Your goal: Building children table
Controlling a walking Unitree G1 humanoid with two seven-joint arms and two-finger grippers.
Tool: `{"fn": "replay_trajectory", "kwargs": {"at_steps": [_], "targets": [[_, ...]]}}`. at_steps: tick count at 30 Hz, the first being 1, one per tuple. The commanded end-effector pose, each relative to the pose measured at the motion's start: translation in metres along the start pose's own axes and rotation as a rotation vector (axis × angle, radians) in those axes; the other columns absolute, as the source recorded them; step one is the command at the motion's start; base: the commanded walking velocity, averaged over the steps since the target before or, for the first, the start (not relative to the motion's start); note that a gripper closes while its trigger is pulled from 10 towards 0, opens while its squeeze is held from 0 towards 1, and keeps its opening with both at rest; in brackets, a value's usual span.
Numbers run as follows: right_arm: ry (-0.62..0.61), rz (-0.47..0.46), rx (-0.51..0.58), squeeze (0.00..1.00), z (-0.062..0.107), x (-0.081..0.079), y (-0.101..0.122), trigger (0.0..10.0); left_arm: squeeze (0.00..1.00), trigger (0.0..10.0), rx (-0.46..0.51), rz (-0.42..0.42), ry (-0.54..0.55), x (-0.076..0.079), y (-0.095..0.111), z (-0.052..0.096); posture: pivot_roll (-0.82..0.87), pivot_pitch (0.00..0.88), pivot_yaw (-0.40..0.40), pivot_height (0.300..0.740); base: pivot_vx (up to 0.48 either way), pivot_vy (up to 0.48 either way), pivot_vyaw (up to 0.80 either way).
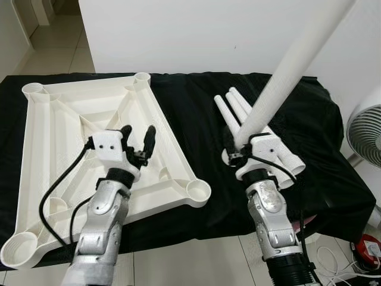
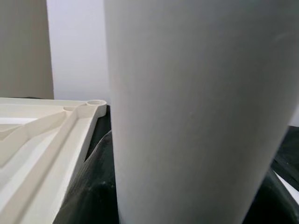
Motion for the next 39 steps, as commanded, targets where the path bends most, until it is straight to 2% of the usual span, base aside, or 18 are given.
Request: {"fn": "replay_trajectory", "kwargs": {"at_steps": [1,5,6,8,10,13,20,25,29,34,35,37,39], "targets": [[-0.006,0.016,-0.032,0.00,-0.001,0.004,-0.005,10.0,0.00,10.0,0.012,0.006,-0.371,0.041,-0.003,0.009,-0.04,0.000,-0.037,0.740,0.000,0.000,0.00],[-0.006,0.019,-0.039,0.00,-0.001,0.004,-0.006,10.0,0.00,10.0,0.006,-0.005,-0.407,0.045,-0.004,0.012,-0.04,0.000,-0.037,0.740,0.000,0.000,0.00],[-0.016,0.017,-0.055,0.00,-0.002,0.006,-0.009,10.0,0.00,10.0,-0.004,-0.038,-0.450,0.049,-0.007,0.014,-0.04,0.000,-0.032,0.740,0.000,0.000,0.00],[-0.016,0.017,-0.055,0.00,-0.002,0.006,-0.009,10.0,0.00,10.0,-0.004,-0.038,-0.450,0.049,-0.007,0.014,-0.04,0.000,-0.032,0.740,0.000,0.000,0.00],[-0.026,0.019,-0.093,0.00,-0.005,0.010,-0.015,10.0,0.00,10.0,-0.027,-0.121,-0.565,0.059,-0.013,0.019,-0.05,0.000,-0.022,0.740,0.000,0.000,0.00],[0.069,0.050,-0.157,0.00,-0.008,0.005,-0.025,10.0,0.00,10.0,-0.035,-0.173,-0.631,0.065,-0.016,0.021,-0.06,0.000,-0.017,0.740,0.000,0.000,0.00],[0.138,0.040,-0.185,0.00,-0.010,-0.001,-0.031,10.0,0.00,10.0,-0.048,-0.198,-0.670,0.067,-0.019,0.024,-0.07,0.000,-0.011,0.740,0.000,0.000,0.00],[0.164,0.027,-0.198,0.00,-0.017,-0.003,-0.035,10.0,0.00,10.0,-0.106,-0.244,-0.781,0.069,-0.033,0.036,-0.06,0.000,-0.015,0.740,0.000,0.000,0.00],[0.170,0.035,-0.195,0.00,-0.020,-0.003,-0.034,10.0,0.00,10.0,-0.200,-0.301,-0.883,0.068,-0.051,0.048,-0.06,0.000,-0.014,0.740,0.000,0.000,0.00],[0.176,0.051,-0.196,0.00,-0.021,-0.002,-0.035,10.0,0.00,10.0,-0.265,-0.349,-0.920,0.065,-0.063,0.051,-0.06,0.000,-0.010,0.740,0.000,0.000,0.00],[0.173,0.053,-0.194,0.00,-0.021,-0.001,-0.034,10.0,0.00,10.0,-0.314,-0.367,-0.945,0.064,-0.071,0.054,-0.07,0.000,0.003,0.740,0.000,0.000,0.00],[0.172,0.052,-0.190,0.00,-0.022,0.000,-0.034,10.0,0.00,10.0,-0.344,-0.386,-0.969,0.062,-0.078,0.056,-0.08,0.000,0.008,0.740,0.000,0.000,0.00],[0.168,0.059,-0.187,0.00,-0.022,0.001,-0.034,10.0,0.00,10.0,-0.375,-0.398,-0.982,0.059,-0.084,0.053,-0.09,0.000,0.019,0.740,0.000,0.000,0.00]]}}
Point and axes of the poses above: a point about 5 cm out from each wrist's last joint towards the gripper, its own z axis pointing back from the gripper into the wrist, its own y axis along the axis of the wrist's last joint, x = y × z, the point moved 4 cm from there along -z, pointing out of the wrist towards the gripper, and after that the axes turned 14 degrees about -z, right-handed, at the moved point
